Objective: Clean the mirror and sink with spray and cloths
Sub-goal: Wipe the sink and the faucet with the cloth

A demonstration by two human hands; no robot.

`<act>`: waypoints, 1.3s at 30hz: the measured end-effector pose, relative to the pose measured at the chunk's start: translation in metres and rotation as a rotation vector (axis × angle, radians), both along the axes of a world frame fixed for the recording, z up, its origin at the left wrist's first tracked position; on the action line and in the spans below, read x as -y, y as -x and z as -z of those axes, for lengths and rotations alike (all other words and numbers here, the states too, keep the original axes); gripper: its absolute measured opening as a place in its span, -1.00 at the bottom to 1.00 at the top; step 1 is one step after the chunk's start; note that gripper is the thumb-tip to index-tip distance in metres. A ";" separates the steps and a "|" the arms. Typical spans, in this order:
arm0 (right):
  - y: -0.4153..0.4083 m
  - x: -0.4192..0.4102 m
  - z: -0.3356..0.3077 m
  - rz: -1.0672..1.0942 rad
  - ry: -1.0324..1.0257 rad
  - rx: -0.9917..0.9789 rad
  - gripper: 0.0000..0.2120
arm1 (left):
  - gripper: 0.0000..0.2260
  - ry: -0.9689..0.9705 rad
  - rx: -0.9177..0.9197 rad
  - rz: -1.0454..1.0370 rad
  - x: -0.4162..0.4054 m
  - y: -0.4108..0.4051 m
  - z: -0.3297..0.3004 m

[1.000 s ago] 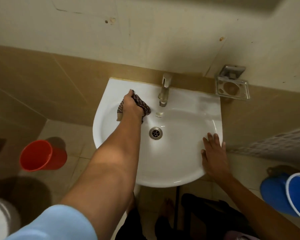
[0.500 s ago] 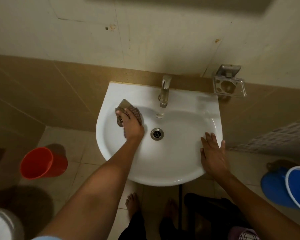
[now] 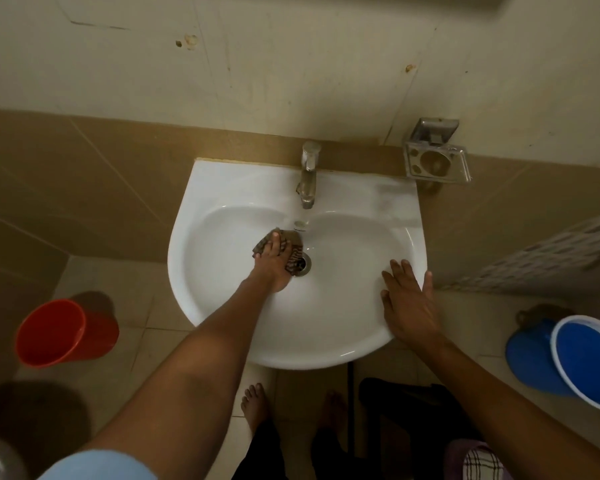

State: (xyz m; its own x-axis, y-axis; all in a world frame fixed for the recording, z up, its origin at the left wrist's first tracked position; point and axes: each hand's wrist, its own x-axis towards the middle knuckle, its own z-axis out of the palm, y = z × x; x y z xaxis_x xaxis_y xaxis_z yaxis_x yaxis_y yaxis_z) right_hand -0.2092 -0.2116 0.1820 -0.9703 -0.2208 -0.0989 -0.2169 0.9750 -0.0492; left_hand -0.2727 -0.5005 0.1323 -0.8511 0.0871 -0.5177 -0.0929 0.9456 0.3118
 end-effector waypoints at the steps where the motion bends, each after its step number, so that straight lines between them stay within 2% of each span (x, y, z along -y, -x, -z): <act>1: 0.000 -0.001 0.002 -0.004 0.001 -0.004 -0.52 | -0.38 0.011 0.016 0.021 -0.011 -0.001 0.003; 7: 0.000 -0.002 0.001 -0.024 0.023 -0.001 -0.58 | -0.49 0.046 0.061 0.220 -0.058 -0.015 0.007; 10: 0.000 -0.002 0.002 -0.029 0.055 -0.013 -0.51 | -0.49 0.091 0.038 0.391 -0.050 -0.028 0.004; 13: 0.001 -0.002 0.001 -0.035 0.040 0.015 -0.57 | -0.49 0.129 0.020 0.516 -0.028 -0.048 -0.003; 20: 0.001 -0.004 -0.004 -0.058 0.013 0.065 -0.58 | -0.50 0.343 0.105 0.393 0.051 -0.059 -0.045; 24: -0.001 -0.004 -0.007 -0.054 0.033 0.058 -0.60 | -0.51 0.397 0.142 0.317 0.064 -0.067 -0.067; 27: -0.002 -0.003 -0.010 -0.058 0.022 0.081 -0.59 | -0.52 0.331 0.190 0.220 0.052 -0.078 -0.082; 30: -0.003 -0.003 -0.014 -0.060 -0.003 0.090 -0.59 | -0.60 0.175 0.246 0.136 0.028 -0.096 -0.096; 35: -0.010 0.004 -0.021 -0.020 -0.015 0.131 -0.58 | -0.52 -0.034 0.209 0.162 -0.016 -0.118 -0.091; 37: -0.016 0.011 -0.024 -0.006 0.000 0.151 -0.58 | -0.57 -0.128 0.192 0.182 -0.029 -0.123 -0.092; 39: -0.023 0.022 -0.028 -0.019 0.034 0.154 -0.58 | -0.68 -0.332 0.184 0.138 -0.033 -0.124 -0.101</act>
State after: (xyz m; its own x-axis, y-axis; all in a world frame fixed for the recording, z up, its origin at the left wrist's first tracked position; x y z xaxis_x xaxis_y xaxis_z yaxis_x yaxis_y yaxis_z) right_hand -0.1862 -0.2334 0.2096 -0.9398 -0.2447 -0.2385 -0.2226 0.9680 -0.1159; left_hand -0.1486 -0.4680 0.2336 -0.7158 0.3820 -0.5845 -0.0550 0.8037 0.5925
